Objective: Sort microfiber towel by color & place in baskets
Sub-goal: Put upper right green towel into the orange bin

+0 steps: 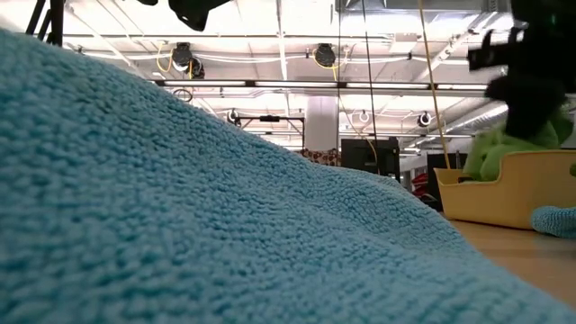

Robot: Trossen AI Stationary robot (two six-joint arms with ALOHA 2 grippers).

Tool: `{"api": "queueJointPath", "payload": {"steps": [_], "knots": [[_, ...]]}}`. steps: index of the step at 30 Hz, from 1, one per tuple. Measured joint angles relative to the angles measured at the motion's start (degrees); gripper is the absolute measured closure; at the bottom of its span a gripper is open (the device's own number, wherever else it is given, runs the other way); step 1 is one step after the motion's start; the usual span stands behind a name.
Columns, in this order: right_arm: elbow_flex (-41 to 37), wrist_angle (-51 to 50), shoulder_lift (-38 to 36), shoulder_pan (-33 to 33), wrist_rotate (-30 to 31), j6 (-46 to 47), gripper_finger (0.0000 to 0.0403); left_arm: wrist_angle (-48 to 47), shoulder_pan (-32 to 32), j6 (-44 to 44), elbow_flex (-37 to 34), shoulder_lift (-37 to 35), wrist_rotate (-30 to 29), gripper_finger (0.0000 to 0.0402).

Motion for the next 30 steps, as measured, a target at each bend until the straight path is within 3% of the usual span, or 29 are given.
{"api": "queueJointPath", "payload": {"steps": [9,12,16,24,30], "knots": [[-11.15,23.46,-0.19,-6.51,-3.29,-9.79,0.0402,-0.53,0.0,0.04,0.0,0.0,0.01,0.0157],[-11.57,25.75,-0.2,-8.18,-3.5,-10.83,0.04,-0.62,0.0,0.01,0.0,0.0,0.0,0.0157],[-9.85,23.76,-0.02,-9.34,-4.19,-11.09,0.0374,-0.65,0.0,0.0,0.0,0.0,0.0,0.0157],[-4.58,14.07,0.02,-9.97,-4.2,-11.37,0.028,-0.78,0.0,0.0,0.0,0.0,0.01,0.0157],[2.97,4.35,0.02,-9.3,-4.63,-13.03,0.0237,-1.31,0.0,-0.02,0.0,0.0,-0.01,0.0157]]}}
